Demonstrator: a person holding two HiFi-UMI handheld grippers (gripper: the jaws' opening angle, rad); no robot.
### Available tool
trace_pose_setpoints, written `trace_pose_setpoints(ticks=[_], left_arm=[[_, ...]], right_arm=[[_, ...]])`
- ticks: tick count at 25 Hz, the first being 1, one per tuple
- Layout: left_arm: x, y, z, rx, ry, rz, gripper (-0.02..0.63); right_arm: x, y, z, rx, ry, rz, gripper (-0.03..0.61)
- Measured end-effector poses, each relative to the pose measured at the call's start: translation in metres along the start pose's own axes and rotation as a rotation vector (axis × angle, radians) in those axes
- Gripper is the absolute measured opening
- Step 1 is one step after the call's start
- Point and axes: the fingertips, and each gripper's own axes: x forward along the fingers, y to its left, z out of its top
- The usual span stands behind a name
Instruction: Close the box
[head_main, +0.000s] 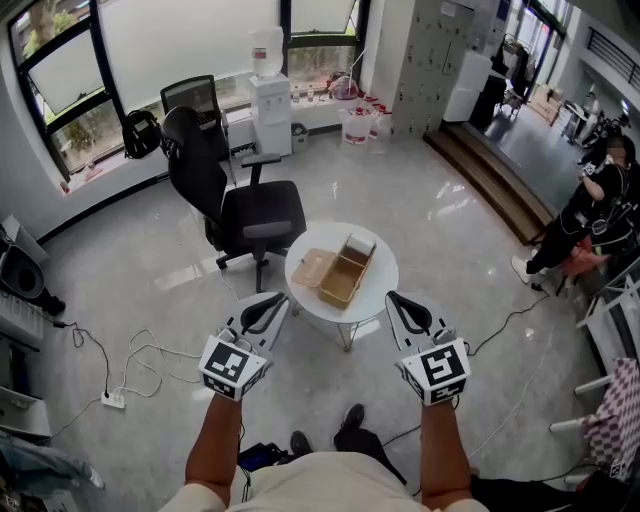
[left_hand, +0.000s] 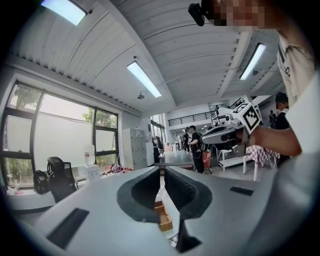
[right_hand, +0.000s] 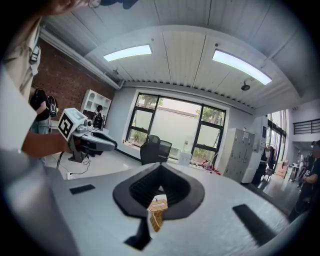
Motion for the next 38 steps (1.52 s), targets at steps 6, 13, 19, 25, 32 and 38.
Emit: trace_pose_setpoints(ticks=[6, 13, 19, 25, 32, 38], left_arm=[[0.045, 0.01, -0.017, -0.008, 0.046, 0.031, 0.029], [0.105, 0.01, -0.011, -0.02, 0.076, 0.064, 0.029], [0.142, 0.01, -0.01, -0.011, 0.083, 0.111, 0.029], [0.168, 0.007, -0.014, -0.02, 0.11, 0.158, 0.029], [0.187, -0.003, -0.012, -0.021, 0.132, 0.196, 0.029], [0.201, 0.003, -0.017, -0.02, 0.145, 0.184, 0.029]], right_arm=[[0.036, -0.035, -0.021, 0.02, 0.001, 0.048, -0.008], [0.065, -0.093, -0.036, 0.026, -0.012, 0.088, -0.008], [0.085, -0.128, -0.047, 0.022, -0.03, 0.141, -0.008], [0.1, -0.157, -0.053, 0.031, -0.054, 0.192, -0.008], [0.108, -0.179, -0.059, 0.038, -0.076, 0.234, -0.008], [0.121, -0.187, -0.071, 0.052, -0.061, 0.232, -0.008]])
